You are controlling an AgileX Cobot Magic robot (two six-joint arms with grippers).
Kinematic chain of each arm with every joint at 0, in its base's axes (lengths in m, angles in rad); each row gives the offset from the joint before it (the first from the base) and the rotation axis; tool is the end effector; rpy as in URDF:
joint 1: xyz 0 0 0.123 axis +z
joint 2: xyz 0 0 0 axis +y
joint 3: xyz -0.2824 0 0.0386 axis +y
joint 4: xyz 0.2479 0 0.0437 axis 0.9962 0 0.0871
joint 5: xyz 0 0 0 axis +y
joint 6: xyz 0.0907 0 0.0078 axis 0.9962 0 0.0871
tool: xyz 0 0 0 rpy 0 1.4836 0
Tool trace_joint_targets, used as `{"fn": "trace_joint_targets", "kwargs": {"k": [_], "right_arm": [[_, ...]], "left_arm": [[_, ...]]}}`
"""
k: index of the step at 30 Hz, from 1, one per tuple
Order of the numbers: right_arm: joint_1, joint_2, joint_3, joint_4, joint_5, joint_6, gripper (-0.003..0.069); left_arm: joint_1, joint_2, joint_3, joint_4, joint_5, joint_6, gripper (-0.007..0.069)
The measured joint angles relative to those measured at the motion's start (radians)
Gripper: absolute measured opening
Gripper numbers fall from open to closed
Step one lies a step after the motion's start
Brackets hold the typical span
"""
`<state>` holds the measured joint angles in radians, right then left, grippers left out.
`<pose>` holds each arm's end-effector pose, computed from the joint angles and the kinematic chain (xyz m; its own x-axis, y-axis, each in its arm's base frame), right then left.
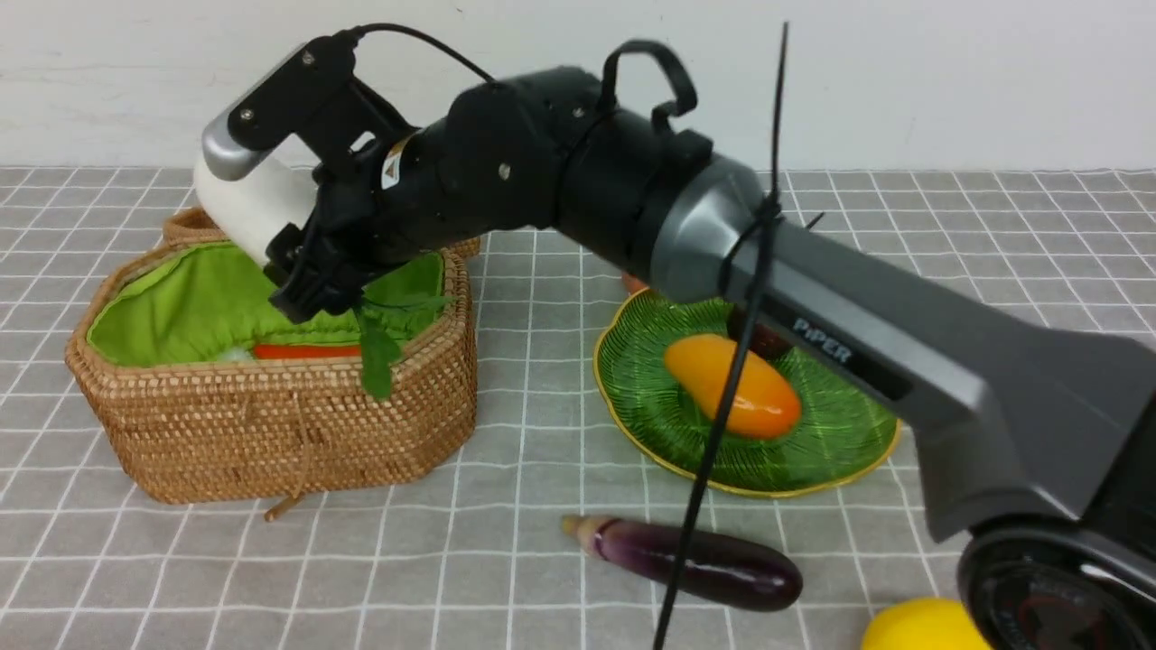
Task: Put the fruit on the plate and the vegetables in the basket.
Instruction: Take a daikon with your right arm and place it on the basket on the left, then grab an eggplant with your right arm and place it in the basket on the left.
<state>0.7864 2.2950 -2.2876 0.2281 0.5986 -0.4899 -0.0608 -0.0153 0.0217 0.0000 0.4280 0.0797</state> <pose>0.3754 0.3926 0.3069 -0.0964 -0.5121 -0.8535 -0.8472 0.4923 -0.1997 0.0507 -0.0031 0.1683 -0.3337 0.1001 -0.9373 0.0876 0.9933 0.0749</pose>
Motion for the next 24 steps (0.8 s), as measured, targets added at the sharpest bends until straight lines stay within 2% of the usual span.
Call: {"fn": "trace_joint_targets", "kwargs": {"k": [4, 8, 11, 15, 20, 24], "right_arm": [[0.000, 0.005, -0.001, -0.006, -0.009, 0.016, 0.0518], [0.000, 0.001, -0.001, -0.072, 0.010, 0.099, 0.0645], [0.000, -0.025, -0.001, -0.140, 0.075, 0.156, 0.0676], [-0.003, -0.128, 0.002, -0.214, 0.236, 0.214, 0.0650], [-0.044, -0.337, 0.144, -0.141, 0.299, 0.236, 0.0579], [-0.116, -0.596, 0.457, -0.116, 0.307, 0.242, 0.0534]], "left_arm": [[0.000, 0.000, 0.000, 0.000, 0.000, 0.000, 0.0124], [0.000, 0.000, 0.000, 0.000, 0.000, 0.000, 0.0127], [0.000, 0.000, 0.000, 0.000, -0.001, 0.000, 0.0129], [0.000, 0.000, 0.000, 0.000, -0.001, 0.000, 0.0132], [0.000, 0.000, 0.000, 0.000, -0.001, 0.000, 0.0138], [0.000, 0.000, 0.000, 0.000, -0.001, 0.000, 0.0141]]}}
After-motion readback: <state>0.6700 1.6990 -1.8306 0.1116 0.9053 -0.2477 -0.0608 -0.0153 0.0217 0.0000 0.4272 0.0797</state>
